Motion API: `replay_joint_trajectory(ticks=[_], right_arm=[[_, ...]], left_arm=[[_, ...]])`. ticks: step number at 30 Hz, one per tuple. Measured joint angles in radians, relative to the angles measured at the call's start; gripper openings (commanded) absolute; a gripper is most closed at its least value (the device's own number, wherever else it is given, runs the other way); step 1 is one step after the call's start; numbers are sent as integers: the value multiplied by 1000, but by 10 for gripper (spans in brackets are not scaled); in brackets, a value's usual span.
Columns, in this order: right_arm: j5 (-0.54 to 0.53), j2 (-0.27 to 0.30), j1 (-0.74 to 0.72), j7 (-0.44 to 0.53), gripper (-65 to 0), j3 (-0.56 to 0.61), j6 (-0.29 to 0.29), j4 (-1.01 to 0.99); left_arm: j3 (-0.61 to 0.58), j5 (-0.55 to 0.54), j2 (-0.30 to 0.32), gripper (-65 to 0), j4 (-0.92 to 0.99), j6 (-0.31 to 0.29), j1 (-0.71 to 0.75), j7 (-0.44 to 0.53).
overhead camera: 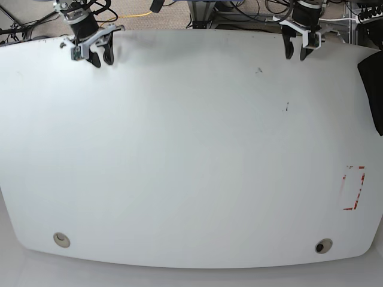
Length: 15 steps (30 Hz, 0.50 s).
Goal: Fold the T-shirt properly
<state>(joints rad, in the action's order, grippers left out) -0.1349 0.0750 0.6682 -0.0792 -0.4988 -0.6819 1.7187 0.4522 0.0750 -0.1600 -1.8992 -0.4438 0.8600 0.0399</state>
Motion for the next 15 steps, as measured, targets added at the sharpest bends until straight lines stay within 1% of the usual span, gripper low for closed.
replay_joint_trajectory(ticks=[2, 5, 6, 7, 10, 12, 14, 15], right_arm=[[-6, -8, 73, -6, -438, 0, 1, 26], [-37, -39, 167, 4, -439, 6, -4, 54], [-55, -49, 209, 12, -439, 11, -9, 55], [-58, -51, 239, 17, -439, 13, -27, 54], [-79, -46, 322, 55, -439, 14, -13, 29], [-77, -43, 352, 56, -439, 29, -2, -2], [-77, -46, 357, 59, -439, 60, 4, -58], [-80, -48, 349, 61, -439, 77, 0, -96]], left_arm=[[-11, 0, 3, -454, 0, 11, 74, 2], [-31, -2, 3, -456, 1, 6, 166, 6], [-36, -6, 3, -457, 8, 1, 201, 11], [-37, -8, 3, -465, 25, 3, 219, 9], [-34, -32, 3, -476, 111, 8, 233, 9], [-36, -42, 6, -478, 195, 9, 217, 12], [-62, -42, 35, -478, 299, 9, 184, 11], [-77, -45, 58, -478, 364, 5, 159, 10]])
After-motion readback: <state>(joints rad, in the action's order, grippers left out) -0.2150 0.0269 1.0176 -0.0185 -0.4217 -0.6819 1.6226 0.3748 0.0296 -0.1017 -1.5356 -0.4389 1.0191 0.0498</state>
